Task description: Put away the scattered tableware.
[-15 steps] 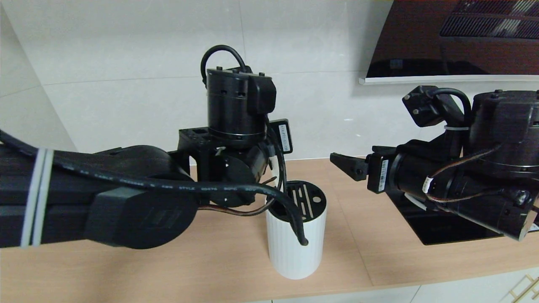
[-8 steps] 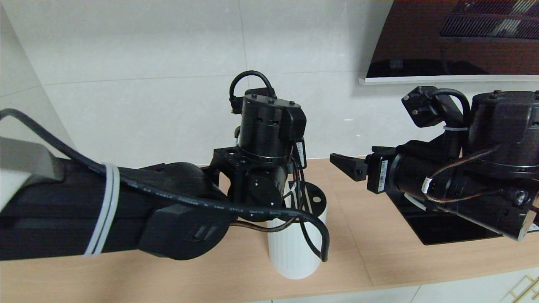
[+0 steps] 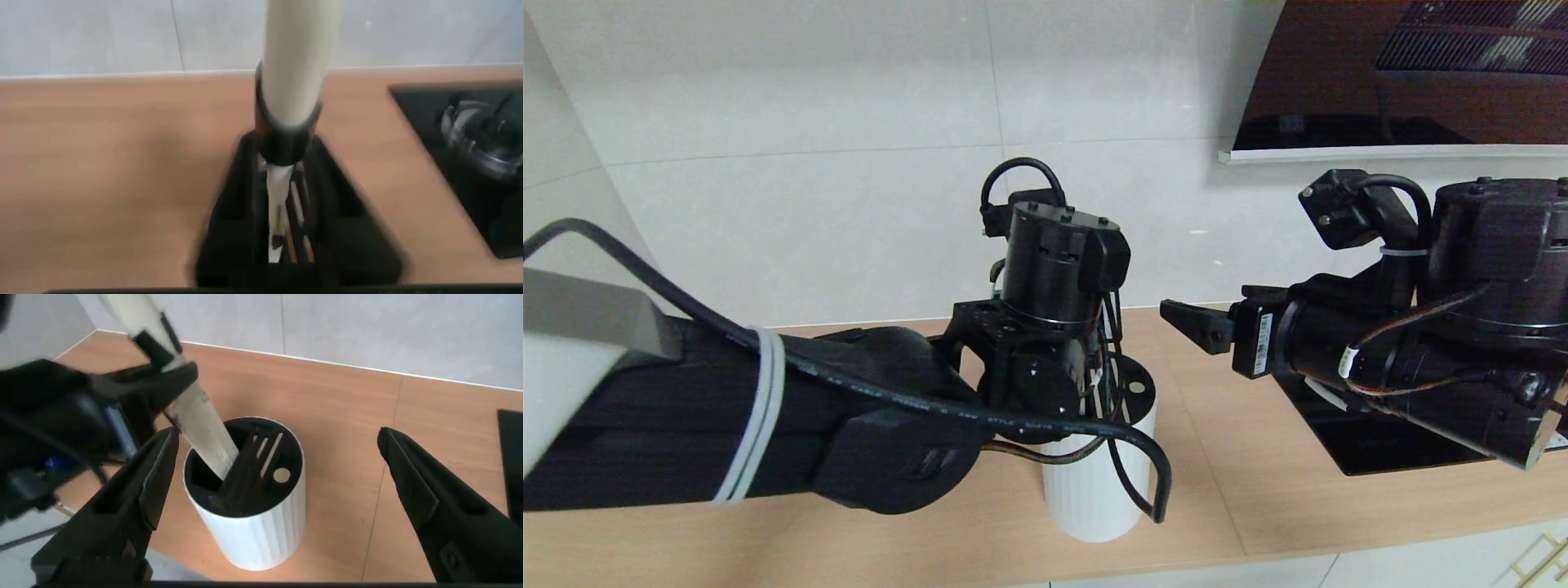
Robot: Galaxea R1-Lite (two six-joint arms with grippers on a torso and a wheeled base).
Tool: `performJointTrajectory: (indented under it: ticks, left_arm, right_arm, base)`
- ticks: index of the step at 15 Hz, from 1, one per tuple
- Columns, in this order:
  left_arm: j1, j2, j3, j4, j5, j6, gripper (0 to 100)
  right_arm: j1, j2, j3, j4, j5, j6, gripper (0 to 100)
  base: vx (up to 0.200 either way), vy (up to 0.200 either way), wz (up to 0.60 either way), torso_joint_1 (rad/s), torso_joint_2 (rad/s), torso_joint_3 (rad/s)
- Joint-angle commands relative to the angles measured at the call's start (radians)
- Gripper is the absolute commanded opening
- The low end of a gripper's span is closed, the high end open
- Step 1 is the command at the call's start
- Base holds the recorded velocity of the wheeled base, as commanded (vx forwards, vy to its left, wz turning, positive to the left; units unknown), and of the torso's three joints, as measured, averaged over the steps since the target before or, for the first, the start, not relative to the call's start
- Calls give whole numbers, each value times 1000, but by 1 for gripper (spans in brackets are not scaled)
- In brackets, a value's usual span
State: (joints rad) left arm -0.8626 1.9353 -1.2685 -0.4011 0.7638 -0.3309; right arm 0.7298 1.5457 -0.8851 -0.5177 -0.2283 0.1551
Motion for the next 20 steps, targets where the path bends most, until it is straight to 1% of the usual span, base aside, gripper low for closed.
performJointTrajectory:
  ticks: [1, 4, 6, 11, 13, 17, 19, 20]
  left_arm:
    - [-10, -72, 11, -5, 5, 1, 0]
    - [-30, -102, 20, -4, 5, 1, 0]
    - [-42, -85, 26, -2, 5, 0, 0]
    - [-44, -16, 32, -4, 5, -4, 0]
    - [-44, 8, 31, -4, 3, -16, 0]
    - [-44, 48, 32, 1, 3, -19, 0]
    - [-44, 71, 32, 1, 2, -31, 0]
    - [-44, 80, 32, 1, 2, -31, 0]
  right_arm:
    - [0, 2, 0, -1, 0, 0, 100]
    - [0, 7, 0, -1, 0, 0, 100]
    - [0, 7, 0, -1, 0, 0, 100]
    - [0, 8, 0, -1, 1, -2, 100]
    - [2, 10, 0, -1, 0, 0, 100]
    - [2, 17, 2, -1, 0, -2, 100]
    - [0, 20, 2, -1, 0, -2, 100]
    - [2, 20, 0, -1, 0, -2, 100]
  base:
    - [0, 0, 0, 0, 0, 0]
    - [0, 0, 0, 0, 0, 0]
    - [0, 0, 0, 0, 0, 0]
    - [0, 0, 0, 0, 0, 0]
    - [0, 0, 0, 0, 0, 0]
    - [0, 0, 0, 0, 0, 0]
    - [0, 0, 0, 0, 0, 0]
    - [0, 0, 0, 0, 0, 0]
